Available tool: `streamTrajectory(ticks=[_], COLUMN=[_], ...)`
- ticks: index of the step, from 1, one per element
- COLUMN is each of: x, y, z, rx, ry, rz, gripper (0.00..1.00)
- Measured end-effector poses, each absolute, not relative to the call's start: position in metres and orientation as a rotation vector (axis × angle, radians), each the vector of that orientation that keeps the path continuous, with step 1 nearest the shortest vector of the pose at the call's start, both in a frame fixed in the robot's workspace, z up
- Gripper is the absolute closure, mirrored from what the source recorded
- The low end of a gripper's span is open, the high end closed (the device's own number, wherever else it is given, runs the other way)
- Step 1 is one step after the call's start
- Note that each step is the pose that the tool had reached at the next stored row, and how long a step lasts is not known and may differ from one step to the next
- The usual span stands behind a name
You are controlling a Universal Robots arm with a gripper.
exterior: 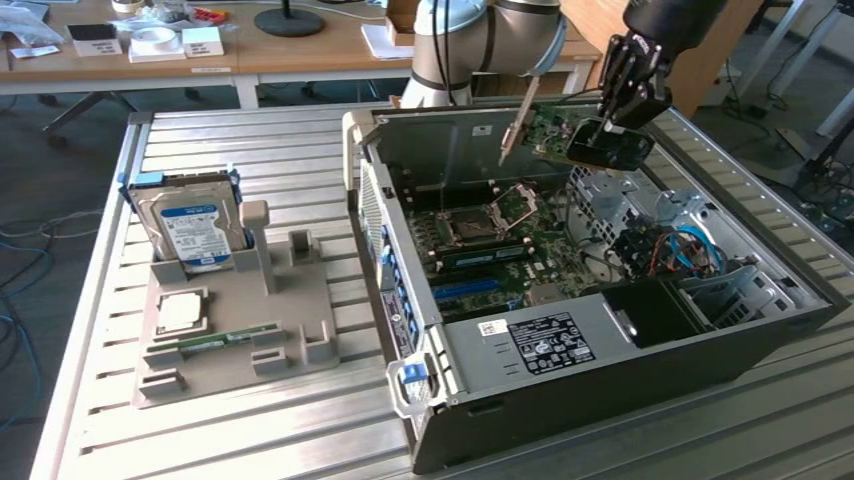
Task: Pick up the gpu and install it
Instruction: 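Insert the gpu into the slot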
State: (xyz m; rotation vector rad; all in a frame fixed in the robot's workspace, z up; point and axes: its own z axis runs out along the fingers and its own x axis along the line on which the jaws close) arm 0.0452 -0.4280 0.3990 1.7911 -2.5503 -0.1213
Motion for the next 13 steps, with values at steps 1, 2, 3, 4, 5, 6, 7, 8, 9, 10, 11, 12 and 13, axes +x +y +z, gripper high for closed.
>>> streamTrajectory(ticks=[1,2,3,4,5,6,7,8,9,10,11,12,13], x=[0.0452,0.0452,0.0452,0.0452,0.0452,0.0452,0.0452,0.0452,0.0452,0.0452,0.0452,0.0452,0.0452], y=[-0.4280,-0.4280,-0.4280,-0.4280,-0.4280,-0.4280,-0.4280,-0.4280,-0.4280,-0.4280,-0.4280,-0.4280,-0.4280], z=[0.3990,0.3990,0.3990,0.3988,0.3987,0.3986,0.3986,0.3984,0.3983,0.3982,0.3981,0.3979,0.3978], rx=[1.791,1.791,1.795,1.809,1.831,1.853,1.875,1.899,1.920,1.942,1.963,1.985,2.005], ry=[-2.550,-2.550,-2.547,-2.537,-2.520,-2.503,-2.486,-2.467,-2.449,-2.432,-2.413,-2.395,-2.377], rz=[-0.121,-0.121,-0.121,-0.121,-0.121,-0.120,-0.120,-0.120,-0.119,-0.119,-0.118,-0.118,-0.117], gripper=[0.73,0.73,0.73,0.73,0.73,0.73,0.73,0.73,0.73,0.73,0.73,0.73,0.73])
